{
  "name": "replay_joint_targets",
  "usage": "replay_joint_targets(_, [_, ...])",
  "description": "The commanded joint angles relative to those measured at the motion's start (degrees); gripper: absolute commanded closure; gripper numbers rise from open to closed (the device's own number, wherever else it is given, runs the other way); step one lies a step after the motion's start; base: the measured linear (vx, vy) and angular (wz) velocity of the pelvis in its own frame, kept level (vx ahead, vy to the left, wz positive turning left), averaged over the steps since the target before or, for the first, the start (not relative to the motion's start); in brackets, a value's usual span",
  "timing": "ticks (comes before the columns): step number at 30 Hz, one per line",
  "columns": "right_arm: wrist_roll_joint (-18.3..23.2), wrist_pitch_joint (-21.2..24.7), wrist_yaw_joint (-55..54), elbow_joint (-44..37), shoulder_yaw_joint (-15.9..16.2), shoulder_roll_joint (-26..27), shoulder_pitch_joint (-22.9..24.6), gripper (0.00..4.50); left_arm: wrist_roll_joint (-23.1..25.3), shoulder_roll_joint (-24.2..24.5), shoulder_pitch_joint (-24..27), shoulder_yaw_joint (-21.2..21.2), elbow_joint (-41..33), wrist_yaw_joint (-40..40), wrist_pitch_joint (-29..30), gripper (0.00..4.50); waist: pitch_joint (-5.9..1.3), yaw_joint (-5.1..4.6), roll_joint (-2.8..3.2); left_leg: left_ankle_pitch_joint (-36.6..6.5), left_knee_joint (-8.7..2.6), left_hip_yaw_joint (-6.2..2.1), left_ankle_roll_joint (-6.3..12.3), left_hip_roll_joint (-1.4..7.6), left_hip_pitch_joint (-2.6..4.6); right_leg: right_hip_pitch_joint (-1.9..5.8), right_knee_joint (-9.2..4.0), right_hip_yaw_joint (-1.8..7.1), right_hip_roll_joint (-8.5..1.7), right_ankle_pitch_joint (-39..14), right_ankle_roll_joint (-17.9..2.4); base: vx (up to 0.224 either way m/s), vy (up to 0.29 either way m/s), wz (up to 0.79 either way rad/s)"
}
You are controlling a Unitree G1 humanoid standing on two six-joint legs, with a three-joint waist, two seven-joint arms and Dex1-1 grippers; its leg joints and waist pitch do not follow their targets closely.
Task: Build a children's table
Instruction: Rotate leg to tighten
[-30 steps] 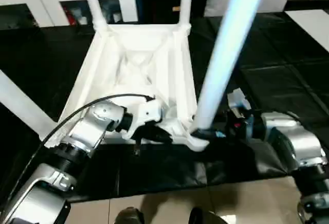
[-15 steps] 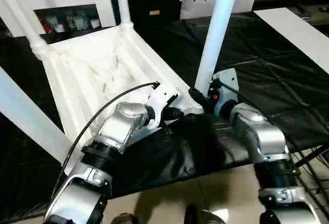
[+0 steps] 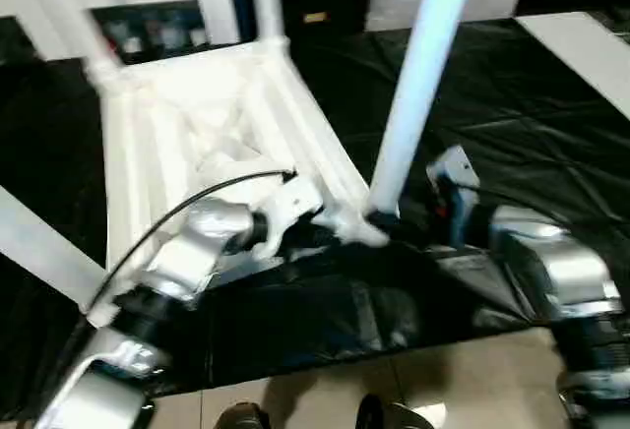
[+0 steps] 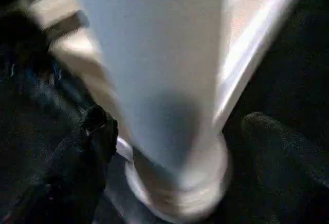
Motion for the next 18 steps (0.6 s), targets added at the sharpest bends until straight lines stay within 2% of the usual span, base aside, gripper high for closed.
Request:
replay_joint_targets(1, [-1.3,-3.9,5.0,0.0,1.9,-1.4,0.6,0.38,-0.6,0.7,0.7,-3.6,-1.0,-5.7,-1.7,4.5,-6.15,0.49,-0.96,0.5,-2.22,0.43,9.92,1.21,-0.23,4.65,-2.38,4.08,-3.57,-11.1,-9.4,0.0,0.0,0.0])
replay_joint_targets(2, [-1.0,-5.7,9.1,0.7,2.7,-2.7,0.5,0.38,-0.6,1.7,0.5,-4.5,-0.5,-8.3,-2.8,4.5,-6.22,0.62,-0.99,0.2,-2.21,0.45,9.97,1.29,-0.22,4.68,-2.42,4.09,-3.61,-11.7,-9.4,0.0,0.0,0.0])
replay_joint_targets(3, [-1.0,-5.7,9.1,0.7,2.7,-2.7,0.5,0.66,-0.6,1.7,0.5,-4.5,-0.5,-8.3,-2.8,4.5,-6.23,0.81,-0.92,-0.3,-2.18,0.43,9.89,1.36,-0.15,4.63,-2.43,4.06,-3.64,-12.3,-9.5,0.0,0.0,0.0])
replay_joint_targets(4, [0.4,-6.3,13.1,0.9,3.3,-3.6,0.4,0.73,-0.1,2.8,0.1,-5.6,0.2,-10.4,-4.3,4.5,-5.97,1.13,-0.89,-2.2,-2.3,0.42,9.39,1.61,-0.03,4.45,-2.72,4.17,-3.62,-15.0,-9.2,0.0,0.0,0.0])
replay_joint_targets(7, [3.4,-5.7,19.8,1.3,4.3,-4.8,-0.1,0.99,0.8,4.6,-1.0,-7.1,1.9,-14.1,-6.8,4.5,-5.82,1.47,-0.86,-4.8,-2.35,0.42,8.53,1.62,0.14,4.32,-3.09,4.24,-3.58,-18.0,-8.8,0.0,0.0,0.0])
replay_joint_targets(9, [4.8,-4.6,22.7,1.5,5.2,-5.3,-0.4,1.17,0.8,5.5,-1.6,-7.6,2.3,-16.4,-7.3,4.5,-5.54,1.64,-0.81,-8.2,-2.55,0.46,6.72,1.68,0.42,4.16,-3.53,4.43,-3.69,-21.9,-8.2,0.0,0.0,0.0])
replay_joint_targets(10, [5.4,-4.0,24.1,1.4,5.7,-5.5,-0.4,1.22,0.5,5.6,-1.9,-7.6,2.3,-17.2,-7.4,4.5,-5.18,1.57,-0.93,-11.2,-2.78,0.53,5.46,1.45,0.86,4.16,-4.21,4.31,-3.65,-26.2,-6.9,0.0,0.0,0.0])
replay_joint_targets(11, [5.8,-3.6,24.9,1.3,6.0,-5.6,-0.3,1.31,0.3,5.7,-2.0,-7.5,2.3,-17.7,-7.4,4.5,-5.08,1.5,-0.98,-11.9,-2.8,0.52,5.08,1.4,0.96,4.13,-4.42,4.28,-3.7,-27.8,-6.2,0.0,0.0,0.0])
replay_joint_targets(13, [6.2,-3.1,25.8,1.3,6.2,-5.7,-0.3,1.57,0.3,5.8,-2.1,-7.4,2.3,-18.1,-7.5,4.5,-5.33,1.55,-0.99,-11.3,-2.82,0.45,4.4,1.29,1.05,4.29,-4.67,4.25,-3.75,-29.6,-5.0,0.0,0.0,0.0])
replay_joint_targets(14, [6.3,-2.8,26.8,1.4,6.5,-5.7,-0.3,1.57,0.3,5.8,-2.3,-7.5,2.8,-18.4,-7.9,4.5,-5.5,1.64,-0.72,-11.1,-2.79,0.38,4.35,1.31,0.94,4.39,-4.57,4.25,-3.76,-29.2,-5.1,0.0,0.0,0.0])
replay_joint_targets(18, [6.7,-2.5,28.4,1.8,7.0,-5.8,-0.3,1.91,0.2,5.7,-2.9,-7.5,4.2,-18.7,-8.9,4.5,-5.56,1.61,-0.95,-11.2,-2.74,0.39,4.23,1.22,0.9,4.38,-4.68,4.1,-3.68,-29.2,-4.8,0.0,0.0,0.0])
